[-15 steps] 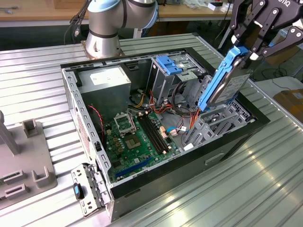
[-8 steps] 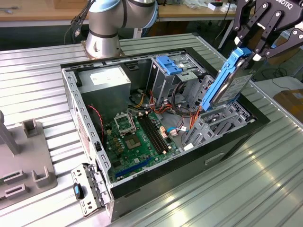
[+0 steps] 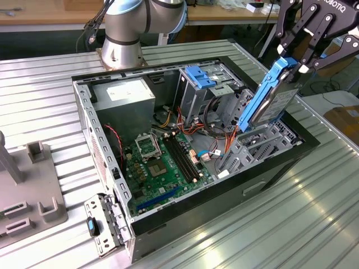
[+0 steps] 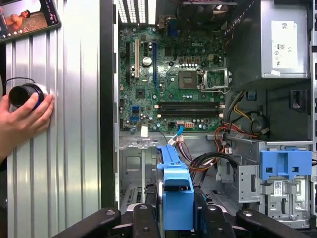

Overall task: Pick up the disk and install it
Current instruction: 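Pick up the disk, then insert the disk into the insertion slot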

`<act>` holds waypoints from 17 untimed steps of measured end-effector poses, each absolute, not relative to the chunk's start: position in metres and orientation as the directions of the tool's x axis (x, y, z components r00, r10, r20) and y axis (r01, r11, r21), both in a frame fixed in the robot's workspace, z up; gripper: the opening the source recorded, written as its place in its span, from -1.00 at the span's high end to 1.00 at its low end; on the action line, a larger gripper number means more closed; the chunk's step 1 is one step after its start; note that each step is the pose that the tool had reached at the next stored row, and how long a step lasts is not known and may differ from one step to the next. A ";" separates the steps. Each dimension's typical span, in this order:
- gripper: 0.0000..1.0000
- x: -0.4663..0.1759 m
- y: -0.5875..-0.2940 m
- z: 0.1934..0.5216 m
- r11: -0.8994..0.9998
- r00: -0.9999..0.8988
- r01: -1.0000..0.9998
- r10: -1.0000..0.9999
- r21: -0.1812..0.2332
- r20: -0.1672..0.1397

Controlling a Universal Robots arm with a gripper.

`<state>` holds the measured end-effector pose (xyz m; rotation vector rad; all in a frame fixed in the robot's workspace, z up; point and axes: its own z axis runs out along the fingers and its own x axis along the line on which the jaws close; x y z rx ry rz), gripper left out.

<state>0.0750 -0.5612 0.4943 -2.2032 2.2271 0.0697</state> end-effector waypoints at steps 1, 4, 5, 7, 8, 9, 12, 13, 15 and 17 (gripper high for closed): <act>0.26 0.075 -0.561 0.494 0.010 -0.011 -1.000 -0.999 0.026 -0.037; 0.26 0.075 -0.561 0.494 0.010 -0.011 -1.000 -0.999 0.026 -0.037; 0.26 0.075 -0.561 0.494 0.010 -0.011 -1.000 -0.999 0.026 -0.037; 0.26 0.075 -0.561 0.494 0.010 -0.011 -1.000 -0.999 0.026 -0.037; 0.26 0.075 -0.561 0.494 0.010 -0.011 -1.000 -0.999 0.026 -0.037; 0.26 0.075 -0.561 0.494 0.010 -0.011 -1.000 -0.999 0.026 -0.037; 0.26 0.075 -0.561 0.494 0.010 -0.011 -1.000 -0.999 0.026 -0.037; 0.26 0.075 -0.561 0.494 0.010 -0.011 -1.000 -0.999 0.026 -0.037; 0.26 0.075 -0.564 0.494 0.010 -0.011 -1.000 -0.999 0.026 -0.038; 0.26 0.075 -0.568 0.493 0.010 -0.011 -1.000 -0.999 0.023 -0.037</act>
